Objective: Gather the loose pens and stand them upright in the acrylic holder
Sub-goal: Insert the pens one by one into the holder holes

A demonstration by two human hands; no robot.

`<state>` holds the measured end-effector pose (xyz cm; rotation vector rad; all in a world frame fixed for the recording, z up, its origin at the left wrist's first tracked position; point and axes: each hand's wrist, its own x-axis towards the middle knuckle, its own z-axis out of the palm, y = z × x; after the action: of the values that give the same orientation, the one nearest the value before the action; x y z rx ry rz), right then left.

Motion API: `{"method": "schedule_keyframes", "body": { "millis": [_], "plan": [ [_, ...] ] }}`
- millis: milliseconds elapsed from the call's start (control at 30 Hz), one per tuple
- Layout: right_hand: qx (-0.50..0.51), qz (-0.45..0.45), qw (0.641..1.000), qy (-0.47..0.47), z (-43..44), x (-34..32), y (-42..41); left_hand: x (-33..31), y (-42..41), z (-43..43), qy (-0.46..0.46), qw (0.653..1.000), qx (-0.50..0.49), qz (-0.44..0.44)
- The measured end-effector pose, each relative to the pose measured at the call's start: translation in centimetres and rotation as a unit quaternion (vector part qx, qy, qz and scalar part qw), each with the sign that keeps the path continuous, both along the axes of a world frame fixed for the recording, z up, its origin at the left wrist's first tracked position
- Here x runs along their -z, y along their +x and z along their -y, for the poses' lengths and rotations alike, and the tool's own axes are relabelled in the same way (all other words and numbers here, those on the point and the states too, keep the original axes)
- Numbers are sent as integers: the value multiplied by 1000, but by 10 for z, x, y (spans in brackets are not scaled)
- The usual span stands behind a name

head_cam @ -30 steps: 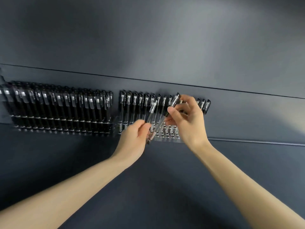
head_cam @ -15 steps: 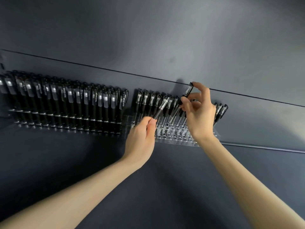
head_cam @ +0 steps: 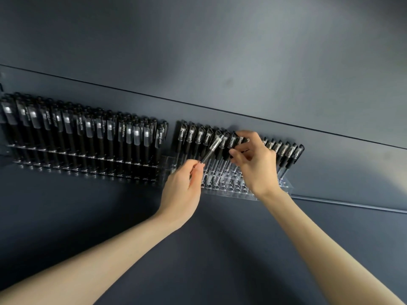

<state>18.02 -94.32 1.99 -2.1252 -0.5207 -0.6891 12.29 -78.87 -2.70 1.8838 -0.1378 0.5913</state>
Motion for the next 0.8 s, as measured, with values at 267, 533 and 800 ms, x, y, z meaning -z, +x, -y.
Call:
{"method": "schedule_keyframes", "body": {
  "millis": [267,533,800],
  "plan": [
    [8,5,999,40,6,0,-12,3,4,0,-41,998,44,-15],
    [-130,-103,967,193,4,4,-35,0,-11,19,-86,983,157,-50],
    [-126,-144,961,201,6,7,-36,-7,-14,16,-101,981,146,-73]
  ]
}}
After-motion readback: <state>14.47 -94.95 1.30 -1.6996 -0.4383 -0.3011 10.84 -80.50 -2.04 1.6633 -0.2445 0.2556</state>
